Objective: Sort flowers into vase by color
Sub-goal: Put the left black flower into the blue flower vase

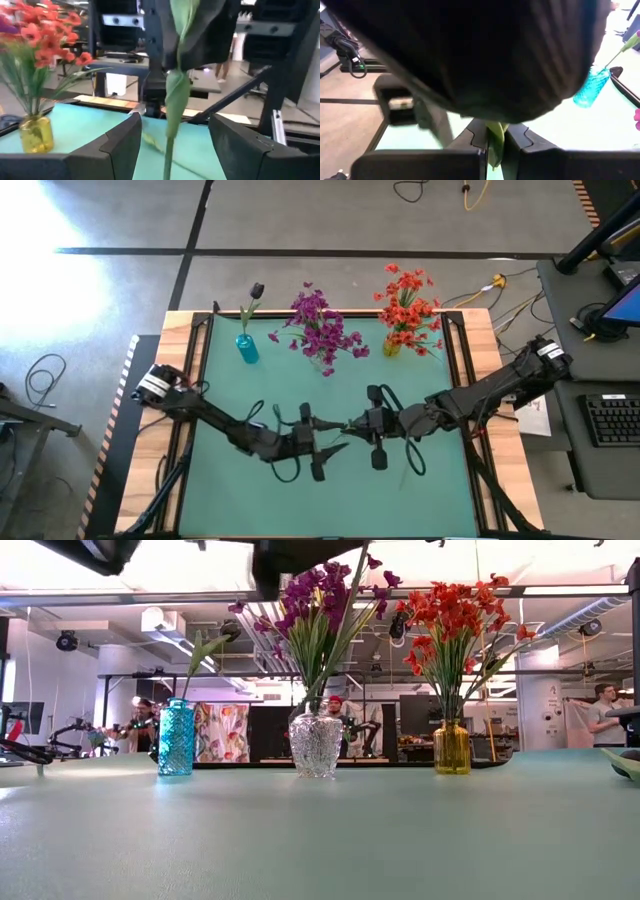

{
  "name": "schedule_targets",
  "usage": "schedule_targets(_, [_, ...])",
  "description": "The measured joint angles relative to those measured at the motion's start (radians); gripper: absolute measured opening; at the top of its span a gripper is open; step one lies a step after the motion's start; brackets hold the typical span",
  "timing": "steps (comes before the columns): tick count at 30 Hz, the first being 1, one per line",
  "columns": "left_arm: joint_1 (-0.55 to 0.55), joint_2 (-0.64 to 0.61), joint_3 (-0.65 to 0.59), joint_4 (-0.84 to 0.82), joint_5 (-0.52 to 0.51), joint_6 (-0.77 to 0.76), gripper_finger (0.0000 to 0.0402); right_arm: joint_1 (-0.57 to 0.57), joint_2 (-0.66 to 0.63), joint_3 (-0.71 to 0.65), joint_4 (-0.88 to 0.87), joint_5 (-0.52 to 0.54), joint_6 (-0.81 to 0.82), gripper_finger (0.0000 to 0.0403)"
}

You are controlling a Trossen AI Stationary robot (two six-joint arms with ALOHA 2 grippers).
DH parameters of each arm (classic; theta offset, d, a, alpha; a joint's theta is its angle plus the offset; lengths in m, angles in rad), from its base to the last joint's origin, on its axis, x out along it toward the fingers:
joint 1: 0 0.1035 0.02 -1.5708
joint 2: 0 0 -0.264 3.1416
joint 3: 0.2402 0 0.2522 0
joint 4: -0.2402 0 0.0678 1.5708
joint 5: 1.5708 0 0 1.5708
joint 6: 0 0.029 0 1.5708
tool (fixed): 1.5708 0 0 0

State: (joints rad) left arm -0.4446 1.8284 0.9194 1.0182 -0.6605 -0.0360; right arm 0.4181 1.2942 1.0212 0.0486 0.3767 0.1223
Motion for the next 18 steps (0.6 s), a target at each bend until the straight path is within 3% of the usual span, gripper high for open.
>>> schedule_targets(7, [0.031, 0.03, 0.107, -0.182, 0.015, 0.038, 0.0192, 0.0, 0.0, -0.001, 0.0, 0.001, 0.0, 0.0015])
schedule_targets(14, [0.027, 0.03, 0.108, -0.183, 0.015, 0.056, 0.008, 0.0, 0.0, -0.002, 0.0, 0.001, -0.004, 0.0016])
schedule_targets(18, [0.027, 0.03, 0.103, -0.189, 0.014, 0.05, 0.0011, 0.0, 0.0, 0.0, -0.001, 0.001, 0.015, 0.0046])
